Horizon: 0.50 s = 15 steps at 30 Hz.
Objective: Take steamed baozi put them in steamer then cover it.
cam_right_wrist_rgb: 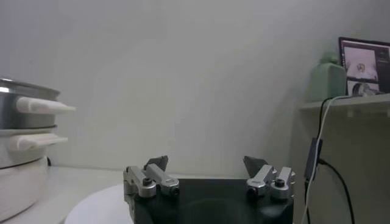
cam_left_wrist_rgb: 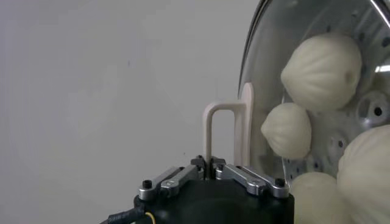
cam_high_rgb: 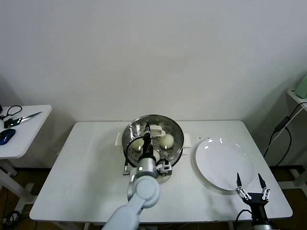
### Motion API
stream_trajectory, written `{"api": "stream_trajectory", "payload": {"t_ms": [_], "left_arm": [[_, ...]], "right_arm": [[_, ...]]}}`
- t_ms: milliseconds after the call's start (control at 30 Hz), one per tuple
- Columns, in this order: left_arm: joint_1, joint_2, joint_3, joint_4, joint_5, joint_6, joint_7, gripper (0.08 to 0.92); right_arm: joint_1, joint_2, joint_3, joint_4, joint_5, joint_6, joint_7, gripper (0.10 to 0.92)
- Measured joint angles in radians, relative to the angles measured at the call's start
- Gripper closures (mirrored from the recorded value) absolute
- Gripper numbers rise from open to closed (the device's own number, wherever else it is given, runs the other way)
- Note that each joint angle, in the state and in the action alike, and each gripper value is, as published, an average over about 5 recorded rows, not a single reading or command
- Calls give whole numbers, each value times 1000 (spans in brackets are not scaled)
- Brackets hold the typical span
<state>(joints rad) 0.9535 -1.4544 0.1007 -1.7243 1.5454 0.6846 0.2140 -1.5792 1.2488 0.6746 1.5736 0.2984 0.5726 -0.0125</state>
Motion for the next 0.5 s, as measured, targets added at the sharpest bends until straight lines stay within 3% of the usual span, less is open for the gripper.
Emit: {"api": "stream_trajectory", "payload": {"t_ms": [167, 500], "left_arm": [[0, 8, 6, -15, -12, 3, 14, 736], [26, 48, 37, -115, -114, 17, 28, 442]], "right_arm": [[-3, -2, -4, 7, 7, -10, -1, 203], [-10, -6, -15, 29, 29, -60, 15, 203]]}}
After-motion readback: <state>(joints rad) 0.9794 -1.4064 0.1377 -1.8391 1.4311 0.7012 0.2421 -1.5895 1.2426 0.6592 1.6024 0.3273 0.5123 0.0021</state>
